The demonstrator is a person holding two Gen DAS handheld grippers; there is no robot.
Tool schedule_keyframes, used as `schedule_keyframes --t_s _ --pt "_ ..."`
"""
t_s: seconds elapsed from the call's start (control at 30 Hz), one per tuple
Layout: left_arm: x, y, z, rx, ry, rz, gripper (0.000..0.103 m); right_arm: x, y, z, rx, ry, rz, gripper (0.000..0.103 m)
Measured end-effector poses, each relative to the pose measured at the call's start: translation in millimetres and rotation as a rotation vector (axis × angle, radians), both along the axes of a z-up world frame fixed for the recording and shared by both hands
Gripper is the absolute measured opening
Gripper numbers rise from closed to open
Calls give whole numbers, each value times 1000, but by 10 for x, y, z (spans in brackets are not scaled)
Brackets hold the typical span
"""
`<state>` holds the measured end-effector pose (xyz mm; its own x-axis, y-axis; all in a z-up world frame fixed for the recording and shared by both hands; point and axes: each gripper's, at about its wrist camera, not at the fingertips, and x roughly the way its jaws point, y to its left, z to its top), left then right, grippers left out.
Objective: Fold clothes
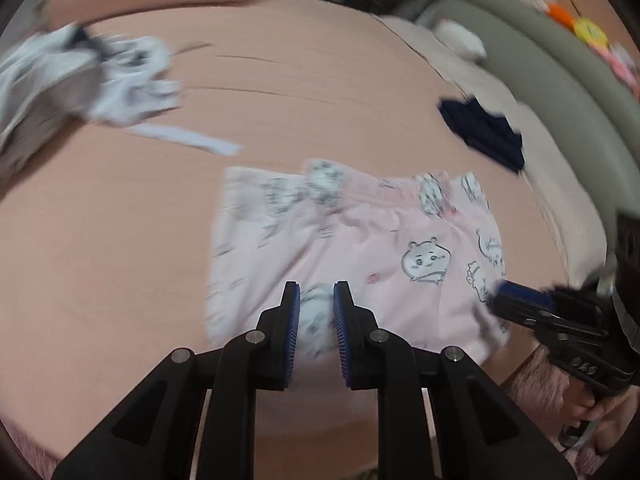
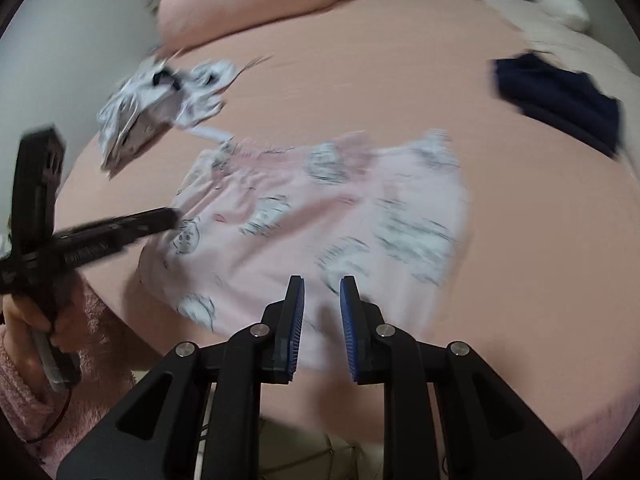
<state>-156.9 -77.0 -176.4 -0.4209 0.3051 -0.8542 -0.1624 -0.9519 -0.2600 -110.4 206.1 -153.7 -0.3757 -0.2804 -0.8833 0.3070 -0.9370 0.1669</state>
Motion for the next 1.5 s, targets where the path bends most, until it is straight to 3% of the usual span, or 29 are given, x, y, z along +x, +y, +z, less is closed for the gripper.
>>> schedule_keyframes --t_s 0.07,0.13,0.2,0.27,0.33,0.43,0.53,0.6,0.7,0.73,0.77,0.87,0.97,1.07,1.13,1.2,1.23,1.3,1.33,1.43,1.5 --pt "-85 -122 -80 -64 -19 44 17 -116 -74 -178 55 -36 18 11" --pt "-61 -333 -35 -67 -19 112 12 -170 28 -210 33 -44 1 1" --pt "-59 -450 43 -102 17 165 15 -171 186 -130 44 -25 -50 1" --pt "-49 -448 125 1 43 122 16 -208 176 -33 17 -2 -41 9" --pt "-35 -278 175 64 58 40 17 -263 100 66 -30 18 -6 9" --pt "-21 167 166 30 69 -101 19 -365 -216 60 -59 21 57 10" --pt "14 328 51 -49 40 -119 19 -453 -492 -150 -29 -29 91 8" --pt "7 172 -42 -121 29 -72 17 -431 -426 -253 33 -31 84 0" --pt "-17 -177 -9 -18 2 29 13 -431 -43 -150 35 -16 12 0" --pt "-23 -171 24 4 9 29 13 -447 71 -92 22 -12 -14 0" --pt "-28 -82 68 16 27 5 13 -451 125 -48 -5 -13 -18 7" --pt "-45 198 165 46 67 -73 13 -496 -44 25 -36 -18 40 7" --pt "-166 499 9 -21 42 -138 13 -644 -454 -42 12 -12 98 7" --pt "-366 358 -160 40 -38 -91 12 -819 -470 -273 101 -43 76 0" --pt "-364 211 -96 44 -36 -43 9 -843 -269 -267 41 -64 45 0" --pt "-247 45 38 4 -4 11 13 -760 -81 -116 17 -33 17 2" --pt "-153 -48 67 54 -20 12 14 -695 -2 -21 16 -11 11 7" --pt "109 -145 74 163 -54 16 24 -487 164 159 -21 17 22 7" --pt "255 -124 47 177 -58 17 28 -358 221 213 -55 20 14 7" --pt "592 -25 -117 161 -83 19 31 -33 95 63 -125 -31 9 9" --pt "648 -67 -188 106 -105 15 31 162 -150 -178 -80 -72 60 9"
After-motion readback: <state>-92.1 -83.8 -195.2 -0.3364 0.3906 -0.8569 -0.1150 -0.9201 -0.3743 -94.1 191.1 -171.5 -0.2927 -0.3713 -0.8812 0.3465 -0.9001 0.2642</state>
